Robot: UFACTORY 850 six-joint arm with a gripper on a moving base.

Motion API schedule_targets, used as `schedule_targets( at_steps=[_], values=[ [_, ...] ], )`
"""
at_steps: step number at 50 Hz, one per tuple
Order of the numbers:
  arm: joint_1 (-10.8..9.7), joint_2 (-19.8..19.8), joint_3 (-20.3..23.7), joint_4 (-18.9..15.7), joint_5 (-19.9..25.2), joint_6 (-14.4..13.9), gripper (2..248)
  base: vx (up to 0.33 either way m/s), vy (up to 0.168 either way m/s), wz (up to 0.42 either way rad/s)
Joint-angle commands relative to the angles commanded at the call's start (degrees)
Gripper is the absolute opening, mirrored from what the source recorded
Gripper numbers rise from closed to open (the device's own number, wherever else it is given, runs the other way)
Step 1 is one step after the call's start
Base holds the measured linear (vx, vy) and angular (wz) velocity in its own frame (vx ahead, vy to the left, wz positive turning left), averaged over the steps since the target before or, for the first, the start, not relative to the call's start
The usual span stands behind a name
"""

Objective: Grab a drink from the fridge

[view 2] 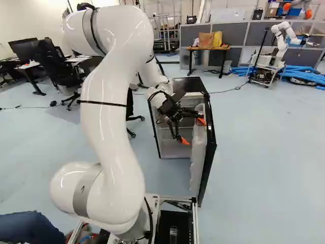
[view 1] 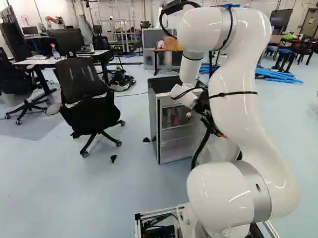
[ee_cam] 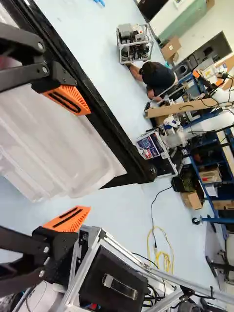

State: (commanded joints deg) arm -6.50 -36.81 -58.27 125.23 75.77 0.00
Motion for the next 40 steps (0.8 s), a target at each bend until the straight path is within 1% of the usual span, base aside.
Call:
schedule_targets(
  at_steps=[10, 40],
  values=[
    [-2.7, -0.8, -2.1, 0.0, -0.8, 0.0, 247, 0.000, 0.000, 0.000],
    [-10.5, -3.5, -8.9, 0.0, -0.8, 0.0, 247, 0.000, 0.000, 0.000]
  ],
)
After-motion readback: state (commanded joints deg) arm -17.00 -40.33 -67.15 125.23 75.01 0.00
